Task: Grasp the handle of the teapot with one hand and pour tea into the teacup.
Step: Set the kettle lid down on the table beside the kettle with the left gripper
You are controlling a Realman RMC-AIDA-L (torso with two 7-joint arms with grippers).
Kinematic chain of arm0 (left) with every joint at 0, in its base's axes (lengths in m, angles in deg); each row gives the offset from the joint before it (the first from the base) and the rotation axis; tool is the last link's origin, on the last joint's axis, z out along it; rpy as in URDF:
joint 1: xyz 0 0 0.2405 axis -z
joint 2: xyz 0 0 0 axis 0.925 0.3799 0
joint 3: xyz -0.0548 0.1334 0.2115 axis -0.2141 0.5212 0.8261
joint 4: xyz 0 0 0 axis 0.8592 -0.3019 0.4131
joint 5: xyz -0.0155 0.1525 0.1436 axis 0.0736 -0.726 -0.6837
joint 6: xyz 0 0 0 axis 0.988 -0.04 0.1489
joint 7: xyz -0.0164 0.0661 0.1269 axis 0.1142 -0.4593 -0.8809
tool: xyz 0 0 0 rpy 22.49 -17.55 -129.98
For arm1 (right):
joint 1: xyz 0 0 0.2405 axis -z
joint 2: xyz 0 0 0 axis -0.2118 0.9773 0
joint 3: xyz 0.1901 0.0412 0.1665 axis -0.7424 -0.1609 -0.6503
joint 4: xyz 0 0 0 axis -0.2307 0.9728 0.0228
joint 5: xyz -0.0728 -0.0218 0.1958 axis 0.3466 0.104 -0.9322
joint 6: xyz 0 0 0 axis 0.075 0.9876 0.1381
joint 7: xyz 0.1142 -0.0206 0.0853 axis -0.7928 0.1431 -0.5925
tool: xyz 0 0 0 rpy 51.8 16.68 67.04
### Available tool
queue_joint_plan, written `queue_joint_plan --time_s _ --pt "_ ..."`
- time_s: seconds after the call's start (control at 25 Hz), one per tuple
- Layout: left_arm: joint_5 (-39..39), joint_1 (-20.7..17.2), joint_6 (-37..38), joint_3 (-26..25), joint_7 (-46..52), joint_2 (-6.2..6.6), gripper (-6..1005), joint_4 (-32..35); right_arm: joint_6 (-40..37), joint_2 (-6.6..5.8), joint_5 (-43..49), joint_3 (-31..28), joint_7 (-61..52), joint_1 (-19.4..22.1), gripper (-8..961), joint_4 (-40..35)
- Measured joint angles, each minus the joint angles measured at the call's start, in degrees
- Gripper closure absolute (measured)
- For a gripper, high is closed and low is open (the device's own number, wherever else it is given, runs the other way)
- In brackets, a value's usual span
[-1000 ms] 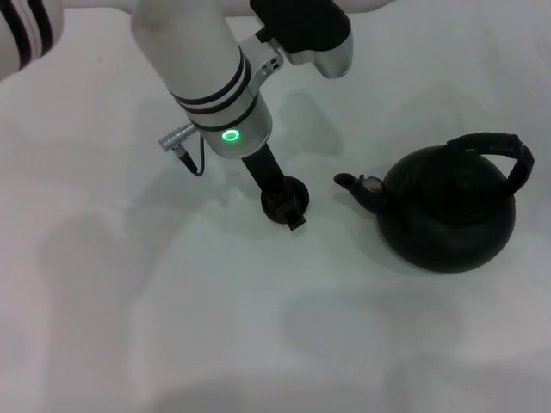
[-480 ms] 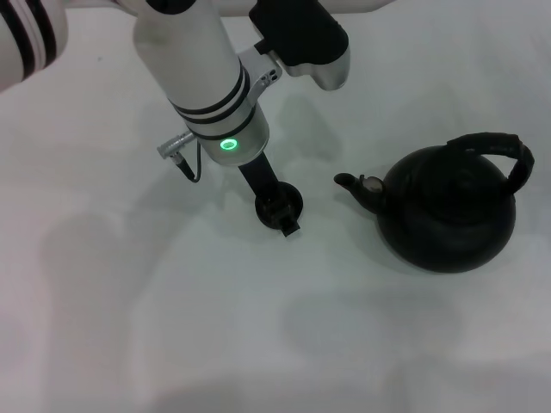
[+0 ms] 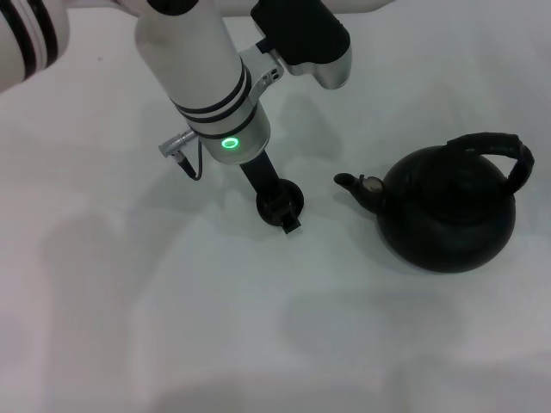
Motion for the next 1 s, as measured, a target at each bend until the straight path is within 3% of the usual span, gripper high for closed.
queue_joint_plan --time_s 1.0 --pt "-0.24 0.01 -0.62 0.58 0.07 0.09 258 0.48 0.0 0.0 0.0 0.0 0.0 -0.08 118 0.0"
